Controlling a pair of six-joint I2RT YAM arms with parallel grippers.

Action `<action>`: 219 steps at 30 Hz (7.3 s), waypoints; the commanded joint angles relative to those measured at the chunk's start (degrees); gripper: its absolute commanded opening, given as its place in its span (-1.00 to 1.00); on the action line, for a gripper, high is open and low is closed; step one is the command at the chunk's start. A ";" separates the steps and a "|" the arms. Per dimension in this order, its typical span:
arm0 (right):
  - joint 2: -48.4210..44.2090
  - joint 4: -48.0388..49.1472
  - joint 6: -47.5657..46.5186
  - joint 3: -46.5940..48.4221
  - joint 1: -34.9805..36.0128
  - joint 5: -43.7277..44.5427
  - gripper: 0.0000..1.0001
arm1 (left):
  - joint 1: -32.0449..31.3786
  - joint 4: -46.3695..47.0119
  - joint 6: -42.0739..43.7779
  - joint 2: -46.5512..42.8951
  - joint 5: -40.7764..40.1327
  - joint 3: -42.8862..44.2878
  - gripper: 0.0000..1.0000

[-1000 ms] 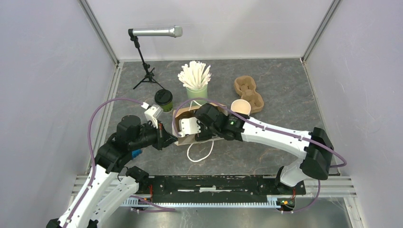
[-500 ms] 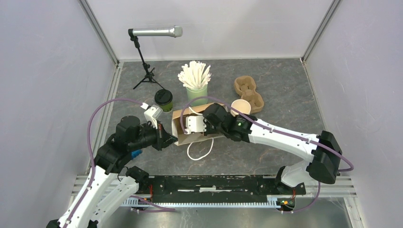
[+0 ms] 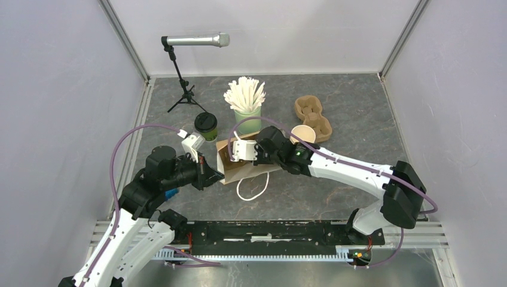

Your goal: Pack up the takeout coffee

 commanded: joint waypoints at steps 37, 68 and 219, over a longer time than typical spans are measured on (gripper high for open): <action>5.85 11.07 7.20 0.05 -2.11 -4.16 -0.32 | -0.18 1.18 -1.69 -0.85 2.08 0.23 -0.95; 3.12 6.67 8.36 0.12 -2.07 -1.87 -0.07 | -0.18 0.54 -2.17 0.31 0.48 2.75 -0.95; -7.91 -24.28 25.01 33.53 -2.66 -0.57 0.96 | 17.23 -29.96 24.66 81.91 -25.44 69.17 0.83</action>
